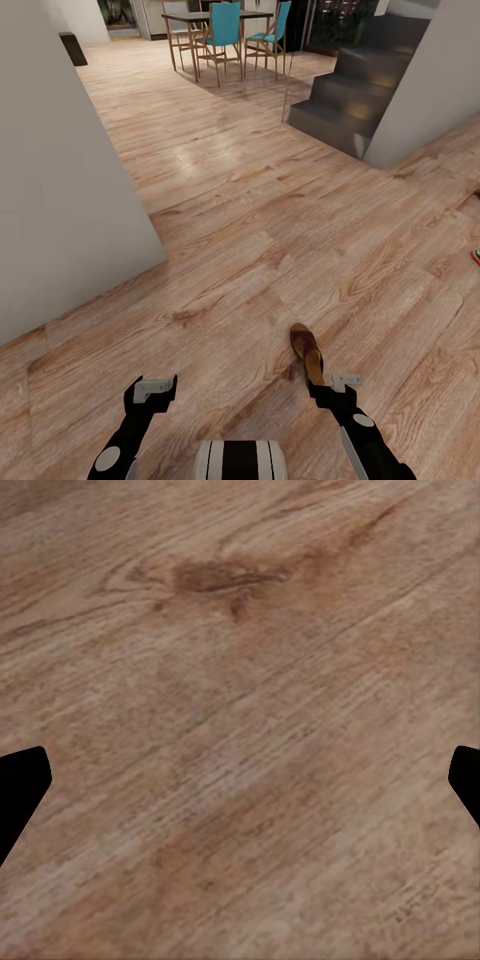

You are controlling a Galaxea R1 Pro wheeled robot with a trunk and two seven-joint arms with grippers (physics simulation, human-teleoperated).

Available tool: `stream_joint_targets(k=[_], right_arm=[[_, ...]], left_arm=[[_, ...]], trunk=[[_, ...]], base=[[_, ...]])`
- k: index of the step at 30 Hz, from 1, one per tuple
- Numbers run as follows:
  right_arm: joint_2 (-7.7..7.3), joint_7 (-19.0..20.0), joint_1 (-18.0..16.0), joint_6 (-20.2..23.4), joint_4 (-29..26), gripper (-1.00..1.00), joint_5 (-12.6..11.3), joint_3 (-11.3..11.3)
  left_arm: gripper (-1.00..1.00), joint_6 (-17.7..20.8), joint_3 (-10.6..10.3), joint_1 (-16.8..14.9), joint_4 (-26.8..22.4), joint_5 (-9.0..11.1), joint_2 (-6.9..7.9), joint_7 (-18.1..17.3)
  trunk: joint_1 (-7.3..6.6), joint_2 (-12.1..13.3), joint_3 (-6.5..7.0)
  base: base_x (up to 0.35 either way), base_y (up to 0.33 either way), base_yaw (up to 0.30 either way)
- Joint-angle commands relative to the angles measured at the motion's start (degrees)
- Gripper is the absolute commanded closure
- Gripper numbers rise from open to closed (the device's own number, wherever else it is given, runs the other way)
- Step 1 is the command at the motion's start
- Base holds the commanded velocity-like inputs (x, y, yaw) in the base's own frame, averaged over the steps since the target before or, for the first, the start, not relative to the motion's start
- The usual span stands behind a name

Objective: Pick up the two gym shoes and the two sandals from the corridor floor and place them onto the hallstand (shoe rack) in the corridor, making sure they are on the rack and not on the floor. Arrange them so the two gym shoes are next to each other and the two sandals are next to each other.

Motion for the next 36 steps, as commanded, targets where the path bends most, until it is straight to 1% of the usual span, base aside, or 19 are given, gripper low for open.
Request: stream_joint_targets(k=[1,3,26,36], right_arm=[[0.03,-0.03,-0.01,0.32,-0.1,-1.0,0.08,-0.08],[0.03,-0.03,-0.03,0.32,-0.1,-1.0,0.08,-0.08],[0.03,-0.03,-0.01,0.34,-0.1,-1.0,0.08,-0.08],[0.03,-0.03,-0.02,0.32,-0.1,-1.0,0.08,-0.08]], left_arm=[[-1.0,-0.16,0.07,-0.01,0.01,-0.05,-0.04,0.0],[-1.0,-0.16,0.07,-0.01,0.01,-0.04,-0.03,-0.01],[-1.0,-0.16,0.07,-0.01,0.01,-0.04,-0.03,-0.03],[-1.0,-0.13,0.13,-0.01,0.01,-0.04,-0.03,0.0]], trunk=[[-0.01,-0.01,-0.09],[-0.01,-0.01,-0.25],[0.58,-0.32,-7.45],[0.58,-0.32,-7.69]], base=[[0.003,0.002,0.0],[0.002,0.001,0.0],[0.0,0.0,0.0],[0.004,0.0,0.0]])
